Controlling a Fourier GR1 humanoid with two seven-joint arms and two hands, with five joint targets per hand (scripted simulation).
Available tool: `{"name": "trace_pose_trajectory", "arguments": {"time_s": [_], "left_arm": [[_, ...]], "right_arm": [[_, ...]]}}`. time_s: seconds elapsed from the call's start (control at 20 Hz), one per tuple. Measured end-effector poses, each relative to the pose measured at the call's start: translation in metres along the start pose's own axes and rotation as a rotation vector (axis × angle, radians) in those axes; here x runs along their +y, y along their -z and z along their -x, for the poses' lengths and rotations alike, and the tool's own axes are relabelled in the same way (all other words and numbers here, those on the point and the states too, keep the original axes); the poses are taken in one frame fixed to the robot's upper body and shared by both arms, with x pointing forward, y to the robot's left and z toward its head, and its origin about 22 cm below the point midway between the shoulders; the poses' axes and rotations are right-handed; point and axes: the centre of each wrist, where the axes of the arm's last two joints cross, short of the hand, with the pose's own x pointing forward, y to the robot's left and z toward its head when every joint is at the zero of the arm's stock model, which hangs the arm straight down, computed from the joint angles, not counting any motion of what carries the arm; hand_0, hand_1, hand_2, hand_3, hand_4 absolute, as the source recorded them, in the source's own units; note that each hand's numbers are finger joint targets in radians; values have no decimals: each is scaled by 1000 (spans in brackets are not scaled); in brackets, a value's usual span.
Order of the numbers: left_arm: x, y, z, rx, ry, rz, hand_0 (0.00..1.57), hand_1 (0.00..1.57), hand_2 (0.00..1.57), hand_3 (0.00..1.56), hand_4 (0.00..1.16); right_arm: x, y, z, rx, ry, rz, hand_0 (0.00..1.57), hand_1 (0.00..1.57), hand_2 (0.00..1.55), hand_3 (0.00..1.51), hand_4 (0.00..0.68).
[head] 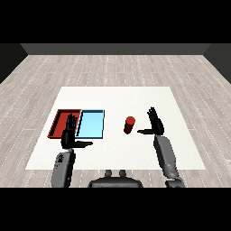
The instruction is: Pick the red can and put it in the red box
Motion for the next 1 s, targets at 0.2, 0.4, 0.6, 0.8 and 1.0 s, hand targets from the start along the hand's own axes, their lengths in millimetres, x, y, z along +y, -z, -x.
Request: {"name": "trace_pose_trajectory", "arguments": {"time_s": [0.2, 0.4, 0.6, 0.8, 1.0], "left_arm": [[8, -3, 3, 4, 0, 1, 0, 0, 0, 0, 0], [6, -1, 7, 3, -3, -2, 0, 0, 0, 0, 0], [4, 1, 2, 3, -8, -2, 0, 0, 0, 0, 0], [3, -3, 2, 2, -14, -8, 0, 0, 0, 0, 0], [2, -3, 1, 8, -16, -10, 0, 0, 0, 0, 0]], "right_arm": [[9, 2, 7, 20, 22, -11, 0, 0, 0, 0, 0], [17, 8, 21, 34, 43, -25, 0, 0, 0, 0, 0], [30, 11, 24, 52, 72, -35, 0, 0, 0, 0, 0], [37, 11, 39, 70, 101, -45, 0, 0, 0, 0, 0], [35, 6, 51, 92, 115, -48, 0, 0, 0, 0, 0]]}}
